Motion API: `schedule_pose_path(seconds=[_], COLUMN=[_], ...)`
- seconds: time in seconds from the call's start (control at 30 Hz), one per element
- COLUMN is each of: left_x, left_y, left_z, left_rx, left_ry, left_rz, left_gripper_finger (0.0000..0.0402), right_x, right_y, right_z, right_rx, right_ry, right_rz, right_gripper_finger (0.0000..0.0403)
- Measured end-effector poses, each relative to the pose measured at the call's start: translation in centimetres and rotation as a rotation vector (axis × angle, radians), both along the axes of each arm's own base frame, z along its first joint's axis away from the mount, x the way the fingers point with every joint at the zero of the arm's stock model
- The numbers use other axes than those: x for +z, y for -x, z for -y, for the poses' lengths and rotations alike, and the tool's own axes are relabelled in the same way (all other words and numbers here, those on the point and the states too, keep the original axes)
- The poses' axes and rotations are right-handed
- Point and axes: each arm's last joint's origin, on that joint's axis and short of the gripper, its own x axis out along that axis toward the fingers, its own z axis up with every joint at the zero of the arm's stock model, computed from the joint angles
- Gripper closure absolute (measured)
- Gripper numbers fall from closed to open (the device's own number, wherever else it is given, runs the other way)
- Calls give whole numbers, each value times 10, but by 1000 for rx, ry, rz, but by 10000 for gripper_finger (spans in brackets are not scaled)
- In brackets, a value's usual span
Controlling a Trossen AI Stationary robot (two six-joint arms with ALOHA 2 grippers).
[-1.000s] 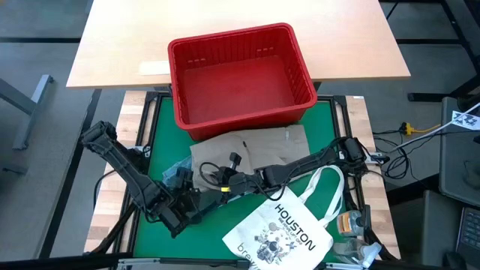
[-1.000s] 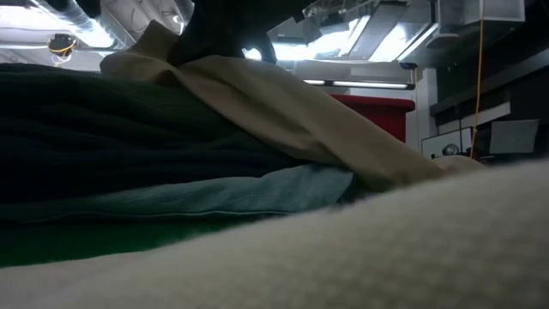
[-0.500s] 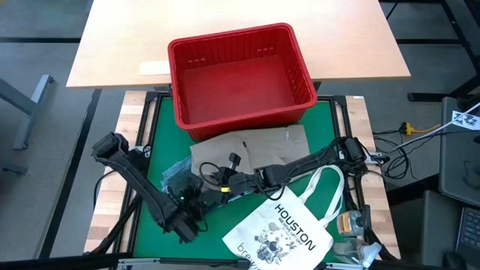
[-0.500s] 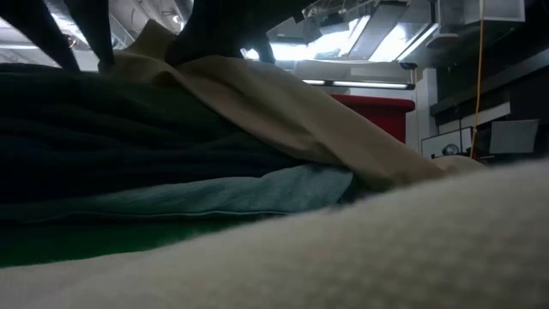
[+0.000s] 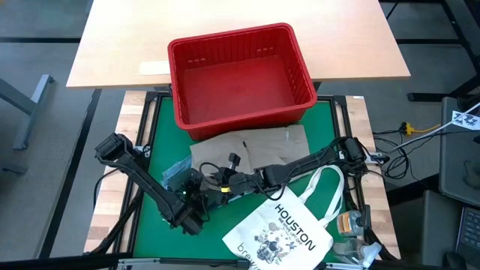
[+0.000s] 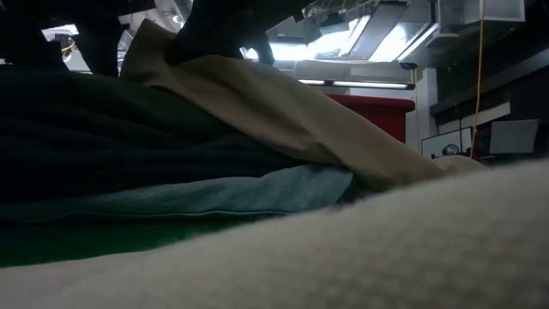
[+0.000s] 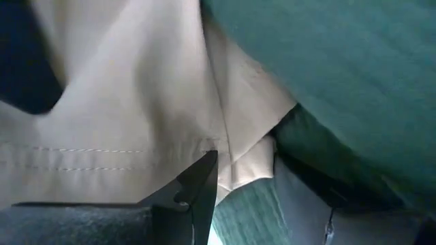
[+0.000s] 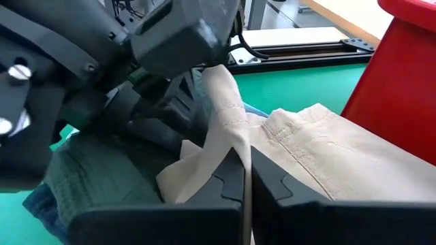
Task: Fold Laundry from Bin
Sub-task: Fold the light brown shorts
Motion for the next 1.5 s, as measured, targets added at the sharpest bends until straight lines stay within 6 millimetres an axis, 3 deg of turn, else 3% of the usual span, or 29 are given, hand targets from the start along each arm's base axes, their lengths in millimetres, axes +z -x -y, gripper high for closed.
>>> schedule_pose_path(seconds=[0.27, 0.6, 0.9, 1.3, 1.5], left_x=[0, 0, 4, 40, 58], left_y=[-4, -4, -4, -14, -12], left_z=[-1, -1, 1, 9, 8], left_rx=[2, 72, 168, 209, 249], left_ry=[-6, 25, 61, 127, 110], left_rz=[45, 87, 169, 260, 270], left_gripper_finger=[278, 395, 400, 401, 401], right_x=[0, 0, 0, 0, -1], right_y=[0, 0, 0, 0, 0], right_z=[0, 0, 0, 0, -3], right_rx=[0, 0, 0, 5, 98], right_ry=[0, 1, 1, -1, -47], right_rz=[-1, -1, -2, -3, -13], right_gripper_finger=[401, 402, 402, 385, 384])
